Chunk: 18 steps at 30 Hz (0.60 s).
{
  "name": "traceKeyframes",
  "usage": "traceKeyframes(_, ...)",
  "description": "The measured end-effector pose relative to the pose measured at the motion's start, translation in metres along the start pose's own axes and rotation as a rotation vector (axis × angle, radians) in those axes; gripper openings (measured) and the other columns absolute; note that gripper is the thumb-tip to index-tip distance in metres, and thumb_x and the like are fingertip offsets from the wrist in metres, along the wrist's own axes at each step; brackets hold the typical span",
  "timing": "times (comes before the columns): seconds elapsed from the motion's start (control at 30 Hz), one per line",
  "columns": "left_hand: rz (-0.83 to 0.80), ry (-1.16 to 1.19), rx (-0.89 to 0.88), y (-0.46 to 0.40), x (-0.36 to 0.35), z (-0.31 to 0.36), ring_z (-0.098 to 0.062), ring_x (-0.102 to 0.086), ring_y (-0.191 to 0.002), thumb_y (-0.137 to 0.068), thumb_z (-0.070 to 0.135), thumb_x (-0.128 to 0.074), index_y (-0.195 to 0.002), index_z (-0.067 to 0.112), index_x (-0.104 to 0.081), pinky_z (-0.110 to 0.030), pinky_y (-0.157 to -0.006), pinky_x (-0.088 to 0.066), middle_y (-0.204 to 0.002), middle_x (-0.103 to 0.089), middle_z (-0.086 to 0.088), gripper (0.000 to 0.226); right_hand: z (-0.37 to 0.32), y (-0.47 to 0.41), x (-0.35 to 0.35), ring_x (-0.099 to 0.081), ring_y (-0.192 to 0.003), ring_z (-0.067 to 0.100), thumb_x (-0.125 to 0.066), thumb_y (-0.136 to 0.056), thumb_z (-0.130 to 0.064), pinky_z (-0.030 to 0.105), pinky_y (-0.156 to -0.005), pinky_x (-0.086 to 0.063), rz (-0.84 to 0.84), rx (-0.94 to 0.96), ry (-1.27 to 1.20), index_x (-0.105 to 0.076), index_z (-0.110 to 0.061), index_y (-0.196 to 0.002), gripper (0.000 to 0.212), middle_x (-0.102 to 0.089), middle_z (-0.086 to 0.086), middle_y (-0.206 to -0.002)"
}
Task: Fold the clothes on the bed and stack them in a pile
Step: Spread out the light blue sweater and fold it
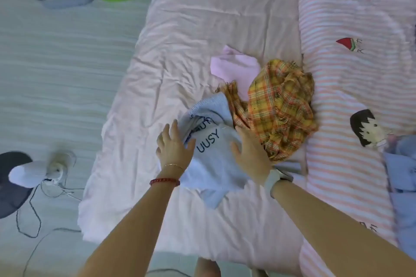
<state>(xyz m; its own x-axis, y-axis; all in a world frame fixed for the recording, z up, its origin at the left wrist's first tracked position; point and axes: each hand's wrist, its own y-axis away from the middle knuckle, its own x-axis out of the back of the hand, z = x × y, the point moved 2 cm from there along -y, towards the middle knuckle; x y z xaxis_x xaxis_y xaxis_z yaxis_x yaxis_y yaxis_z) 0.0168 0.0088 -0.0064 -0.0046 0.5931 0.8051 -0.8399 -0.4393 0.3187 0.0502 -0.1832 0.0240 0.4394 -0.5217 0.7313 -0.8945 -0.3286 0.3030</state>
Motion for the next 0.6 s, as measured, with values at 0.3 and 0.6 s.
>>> traceKeyframes(0.3,-0.396,0.268,-0.365,-0.015,0.008,-0.031,-0.014,-0.055,-0.098,-0.090,0.020,-0.058,-0.121,0.028,-0.052,-0.009,-0.078,-0.037,-0.103,-0.057,0.007,0.033,-0.035,-0.107,-0.025,-0.057,-0.078,0.016,-0.052,-0.089,-0.049,0.029,-0.071,-0.039,-0.057,-0.243,-0.476,-0.055,-0.015,-0.095,0.034,-0.060,0.000,-0.085)
traceKeyframes(0.6,-0.400,0.156,-0.319,-0.020,0.046,-0.051,-0.018,-0.048,-0.117,-0.084,0.023,-0.067,-0.125,0.017,-0.054,-0.032,-0.100,-0.039,-0.125,-0.050,0.000,0.044,0.008,0.074,-0.050,-0.052,-0.054,0.026,-0.058,-0.081,-0.011,0.028,-0.052,-0.038,-0.069,0.063,0.059,-0.048,-0.005,-0.061,0.023,-0.050,0.006,-0.054)
